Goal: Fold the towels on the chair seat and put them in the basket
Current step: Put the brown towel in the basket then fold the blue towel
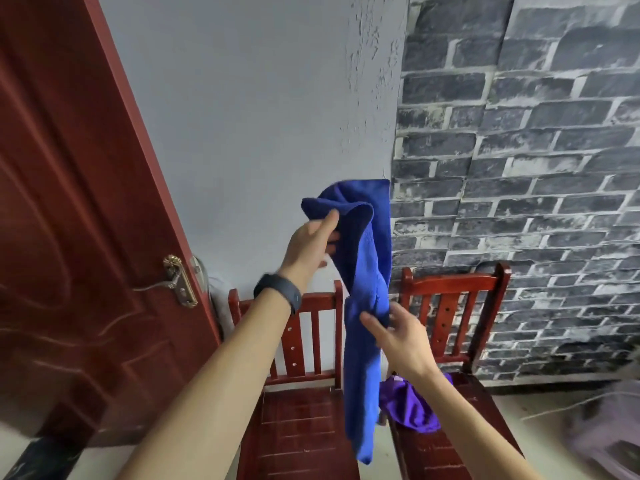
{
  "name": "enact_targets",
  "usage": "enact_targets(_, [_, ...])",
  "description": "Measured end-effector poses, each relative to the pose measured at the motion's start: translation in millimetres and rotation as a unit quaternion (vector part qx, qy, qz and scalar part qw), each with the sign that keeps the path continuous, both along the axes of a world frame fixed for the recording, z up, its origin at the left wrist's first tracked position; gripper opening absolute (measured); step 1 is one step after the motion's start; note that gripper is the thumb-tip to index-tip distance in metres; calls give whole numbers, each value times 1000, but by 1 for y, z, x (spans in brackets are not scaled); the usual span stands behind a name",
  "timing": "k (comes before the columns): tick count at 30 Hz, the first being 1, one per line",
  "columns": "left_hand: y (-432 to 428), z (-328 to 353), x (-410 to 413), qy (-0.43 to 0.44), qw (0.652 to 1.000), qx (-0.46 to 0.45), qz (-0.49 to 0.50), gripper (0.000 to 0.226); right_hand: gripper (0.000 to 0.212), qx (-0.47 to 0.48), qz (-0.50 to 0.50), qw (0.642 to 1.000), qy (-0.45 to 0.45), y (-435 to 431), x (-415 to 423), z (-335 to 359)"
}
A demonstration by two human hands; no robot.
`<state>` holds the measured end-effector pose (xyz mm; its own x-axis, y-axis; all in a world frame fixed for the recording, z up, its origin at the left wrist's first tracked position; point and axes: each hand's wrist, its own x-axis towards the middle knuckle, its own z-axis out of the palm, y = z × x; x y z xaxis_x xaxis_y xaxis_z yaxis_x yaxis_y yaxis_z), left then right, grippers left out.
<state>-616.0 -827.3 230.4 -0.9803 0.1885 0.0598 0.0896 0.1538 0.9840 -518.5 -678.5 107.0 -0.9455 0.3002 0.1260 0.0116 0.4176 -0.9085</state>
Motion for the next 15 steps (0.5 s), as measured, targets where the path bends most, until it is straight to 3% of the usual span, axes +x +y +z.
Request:
enact_targets(2, [-9,-49,14,39,995,-93,24,39,25,-79,-14,997,-2,5,-9,10])
enact_targets(5, [-14,-113,44,-11,986,-156,-52,40,24,-192,14,980,-46,8,-23,14])
enact_targets(9, [-15,-140,50,31,977,-212,-14,38,19,-346,76,924,-145,9,-27,6])
enact_targets(11, [-20,-145,49,41,980,-194,9,41,9,-382,73,908,-156,12,-23,-3])
enact_targets(15, [-30,-155,53,32,982,-184,0,46,24,-383,117,897,-188,9,-7,-25])
